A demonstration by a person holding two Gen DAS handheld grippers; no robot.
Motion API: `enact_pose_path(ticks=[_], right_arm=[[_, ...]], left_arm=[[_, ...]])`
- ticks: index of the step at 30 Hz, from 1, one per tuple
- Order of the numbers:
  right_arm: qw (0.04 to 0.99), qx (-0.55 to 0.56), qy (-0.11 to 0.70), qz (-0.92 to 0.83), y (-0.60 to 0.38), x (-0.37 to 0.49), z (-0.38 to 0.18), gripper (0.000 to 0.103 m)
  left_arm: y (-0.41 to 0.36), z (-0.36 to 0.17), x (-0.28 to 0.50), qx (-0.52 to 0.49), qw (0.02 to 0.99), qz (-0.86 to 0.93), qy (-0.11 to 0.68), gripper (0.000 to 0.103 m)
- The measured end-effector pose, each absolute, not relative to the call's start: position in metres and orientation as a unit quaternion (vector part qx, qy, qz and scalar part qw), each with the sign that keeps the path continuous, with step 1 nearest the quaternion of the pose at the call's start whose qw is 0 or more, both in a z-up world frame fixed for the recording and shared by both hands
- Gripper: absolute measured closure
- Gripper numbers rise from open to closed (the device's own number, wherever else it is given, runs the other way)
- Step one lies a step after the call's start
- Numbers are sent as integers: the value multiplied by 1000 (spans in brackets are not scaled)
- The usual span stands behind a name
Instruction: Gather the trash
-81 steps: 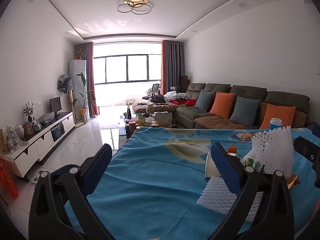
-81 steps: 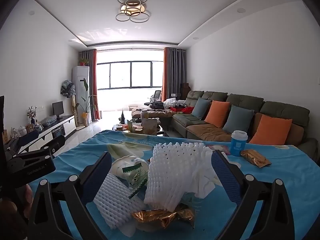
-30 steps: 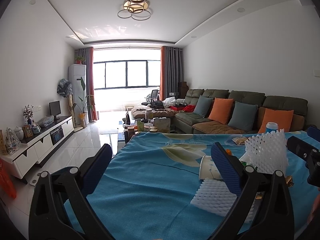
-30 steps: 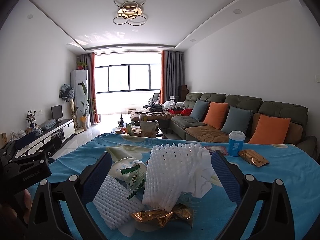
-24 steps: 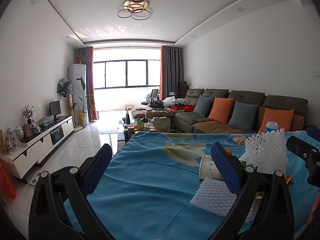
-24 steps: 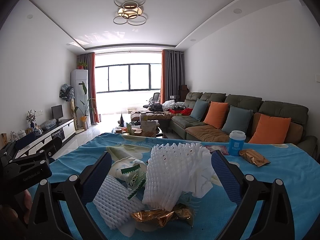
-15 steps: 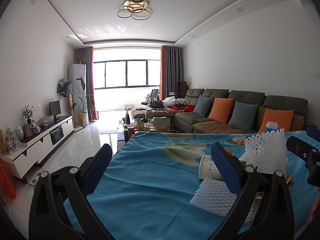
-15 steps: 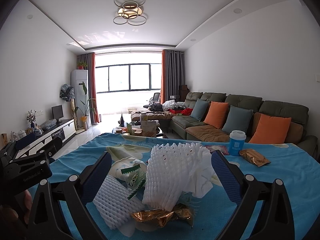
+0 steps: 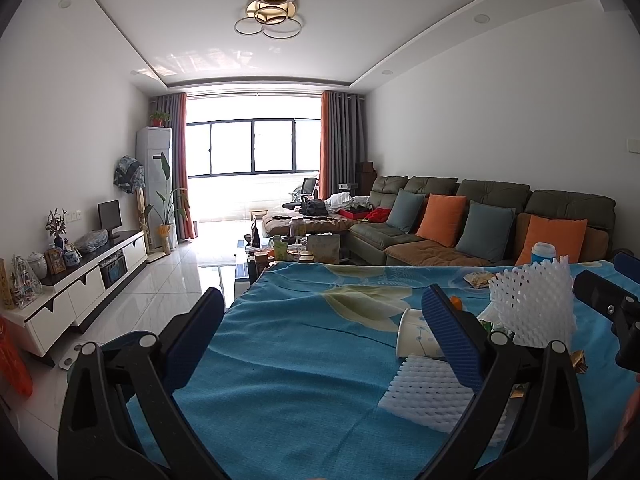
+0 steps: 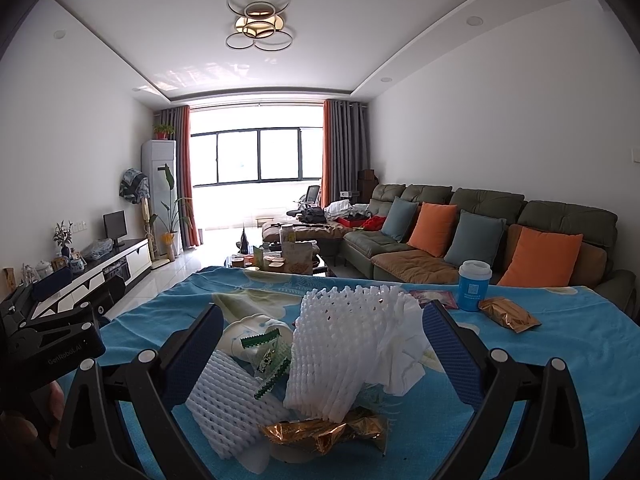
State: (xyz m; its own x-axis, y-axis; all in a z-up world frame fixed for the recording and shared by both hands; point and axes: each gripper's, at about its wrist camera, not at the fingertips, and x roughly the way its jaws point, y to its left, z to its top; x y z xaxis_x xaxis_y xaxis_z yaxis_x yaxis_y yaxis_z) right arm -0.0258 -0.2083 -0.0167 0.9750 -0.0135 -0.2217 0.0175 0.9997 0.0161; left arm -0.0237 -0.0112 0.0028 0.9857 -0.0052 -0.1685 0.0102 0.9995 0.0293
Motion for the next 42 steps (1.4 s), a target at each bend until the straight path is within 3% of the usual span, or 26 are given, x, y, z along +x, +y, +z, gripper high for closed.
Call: enact_pose_path(ticks=[24,34,42], right_arm=[[993,18,120,-4,-213,-23,-20,7],[983,52,174,18,-226,-6,-33,7],[968,84,231,53,-231,13,-50,38]], left_arm=[[-14,-6,-16,19,995,-12,100,6],[-24,-32,16,41,979,-73,187,6],[-34,-60,41,32,949,-161,268,6]])
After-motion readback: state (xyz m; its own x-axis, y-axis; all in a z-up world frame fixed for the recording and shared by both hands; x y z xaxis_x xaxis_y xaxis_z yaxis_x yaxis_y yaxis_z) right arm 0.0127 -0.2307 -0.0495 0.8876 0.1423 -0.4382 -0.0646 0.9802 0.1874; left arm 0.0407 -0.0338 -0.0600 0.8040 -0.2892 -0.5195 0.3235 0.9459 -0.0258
